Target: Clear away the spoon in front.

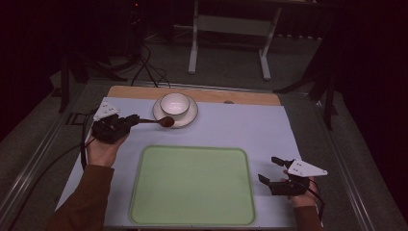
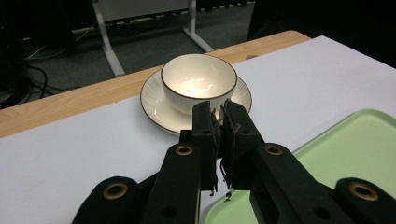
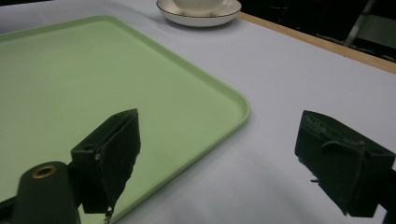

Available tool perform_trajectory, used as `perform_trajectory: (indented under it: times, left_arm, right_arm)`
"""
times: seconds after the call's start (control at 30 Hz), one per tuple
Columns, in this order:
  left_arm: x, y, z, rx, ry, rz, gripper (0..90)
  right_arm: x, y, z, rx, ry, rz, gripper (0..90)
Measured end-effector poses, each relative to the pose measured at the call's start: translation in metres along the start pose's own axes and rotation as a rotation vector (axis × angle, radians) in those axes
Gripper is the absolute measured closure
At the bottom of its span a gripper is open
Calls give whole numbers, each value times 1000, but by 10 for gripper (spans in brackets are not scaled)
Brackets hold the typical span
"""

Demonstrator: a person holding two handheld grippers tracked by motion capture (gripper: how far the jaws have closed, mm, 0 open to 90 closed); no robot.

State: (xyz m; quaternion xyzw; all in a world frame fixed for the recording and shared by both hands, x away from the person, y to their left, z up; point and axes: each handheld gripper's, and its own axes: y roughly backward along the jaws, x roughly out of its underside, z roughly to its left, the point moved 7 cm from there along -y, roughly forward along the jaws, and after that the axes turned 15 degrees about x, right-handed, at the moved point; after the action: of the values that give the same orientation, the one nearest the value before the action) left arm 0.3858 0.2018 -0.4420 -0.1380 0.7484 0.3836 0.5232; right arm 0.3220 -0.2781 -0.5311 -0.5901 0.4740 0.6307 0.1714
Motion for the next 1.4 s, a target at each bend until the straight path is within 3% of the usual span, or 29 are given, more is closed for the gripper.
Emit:
perform_trajectory:
  times: [0.63,1.03,1.23,1.4]
  left_arm:
    - [30,26,-11,7,19,4,840]
    - [51,44,-16,14,65,-13,840]
    - [60,48,-20,15,81,4,840]
    - [68,49,-20,-11,88,40,839]
  right_arm:
    - [0,0,0,-1,-1,1,140]
    - [0,0,0,0,-2,3,140]
    - [0,0,0,0,-1,5,140]
    - [0,0,0,0,0,4,140]
